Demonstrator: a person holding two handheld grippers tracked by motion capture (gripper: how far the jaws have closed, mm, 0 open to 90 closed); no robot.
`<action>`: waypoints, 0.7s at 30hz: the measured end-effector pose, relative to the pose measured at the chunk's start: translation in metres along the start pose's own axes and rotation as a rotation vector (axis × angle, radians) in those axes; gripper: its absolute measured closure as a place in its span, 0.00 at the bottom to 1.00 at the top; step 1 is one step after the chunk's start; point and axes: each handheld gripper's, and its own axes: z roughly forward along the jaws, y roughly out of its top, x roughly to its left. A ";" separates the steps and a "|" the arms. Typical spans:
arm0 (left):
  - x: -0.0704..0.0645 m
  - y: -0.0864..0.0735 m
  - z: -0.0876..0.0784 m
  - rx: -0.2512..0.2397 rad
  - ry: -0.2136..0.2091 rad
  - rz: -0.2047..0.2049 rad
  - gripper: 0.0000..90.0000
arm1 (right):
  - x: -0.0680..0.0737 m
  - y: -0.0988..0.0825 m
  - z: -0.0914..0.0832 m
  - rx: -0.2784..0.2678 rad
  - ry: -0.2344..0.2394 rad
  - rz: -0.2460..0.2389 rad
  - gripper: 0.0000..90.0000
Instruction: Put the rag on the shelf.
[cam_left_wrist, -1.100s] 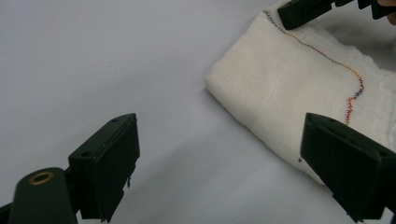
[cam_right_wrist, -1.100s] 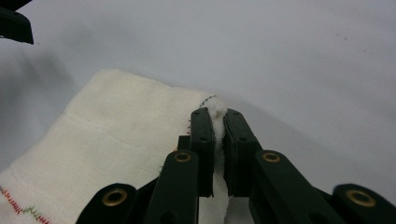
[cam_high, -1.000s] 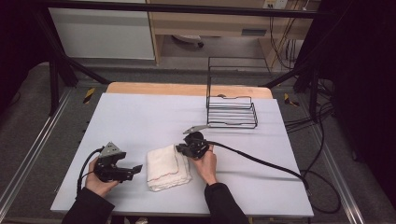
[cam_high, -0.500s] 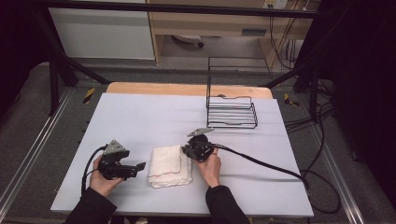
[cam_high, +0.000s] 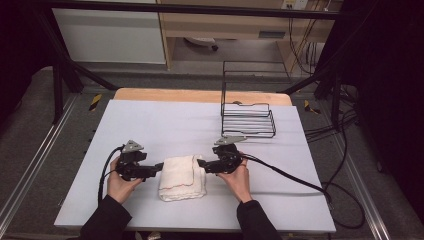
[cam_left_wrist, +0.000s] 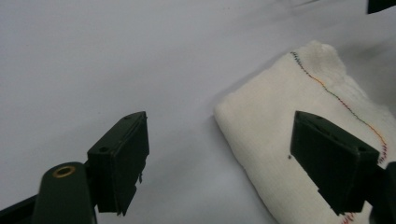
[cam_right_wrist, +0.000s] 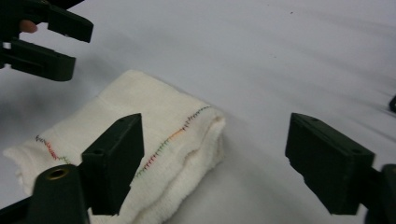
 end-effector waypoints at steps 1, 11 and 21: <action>0.000 0.001 0.003 0.009 0.000 0.001 0.25 | -0.002 -0.001 -0.003 -0.001 -0.002 -0.001 0.14; -0.003 0.009 0.030 0.054 0.010 -0.043 0.49 | -0.017 -0.028 -0.030 0.023 -0.009 0.021 0.05; -0.004 0.006 0.040 0.085 -0.019 -0.051 0.69 | -0.020 -0.037 -0.035 0.023 -0.015 0.026 0.03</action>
